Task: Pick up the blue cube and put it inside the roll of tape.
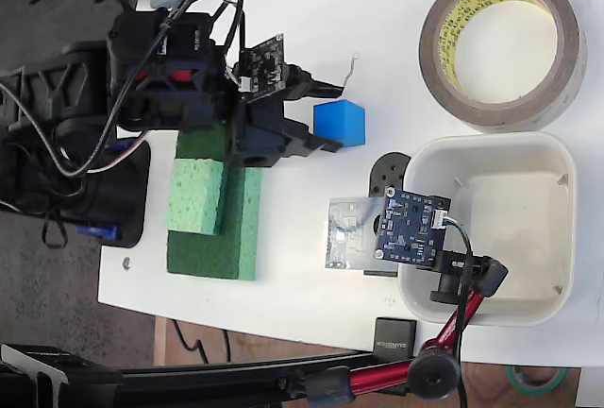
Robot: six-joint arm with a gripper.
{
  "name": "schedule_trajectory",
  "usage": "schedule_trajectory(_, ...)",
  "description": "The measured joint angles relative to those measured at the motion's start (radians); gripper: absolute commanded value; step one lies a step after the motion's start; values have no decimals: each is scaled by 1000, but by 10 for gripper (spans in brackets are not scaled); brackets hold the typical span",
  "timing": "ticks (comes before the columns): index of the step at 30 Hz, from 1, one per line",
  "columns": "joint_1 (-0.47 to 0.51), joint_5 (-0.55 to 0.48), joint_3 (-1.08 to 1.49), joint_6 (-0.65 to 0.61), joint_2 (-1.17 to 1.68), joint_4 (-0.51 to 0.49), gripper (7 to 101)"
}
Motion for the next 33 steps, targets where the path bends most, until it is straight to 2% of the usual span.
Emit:
schedule_trajectory(14,25,-8,44,5,-20,-60,836)
schedule_trajectory(17,31,-18,63,9,-20,-83,761)
schedule_trajectory(21,35,-17,74,12,-21,-94,546)
schedule_trajectory(25,28,-11,69,12,-17,-78,425)
schedule_trajectory(33,-26,52,-64,9,9,49,382)
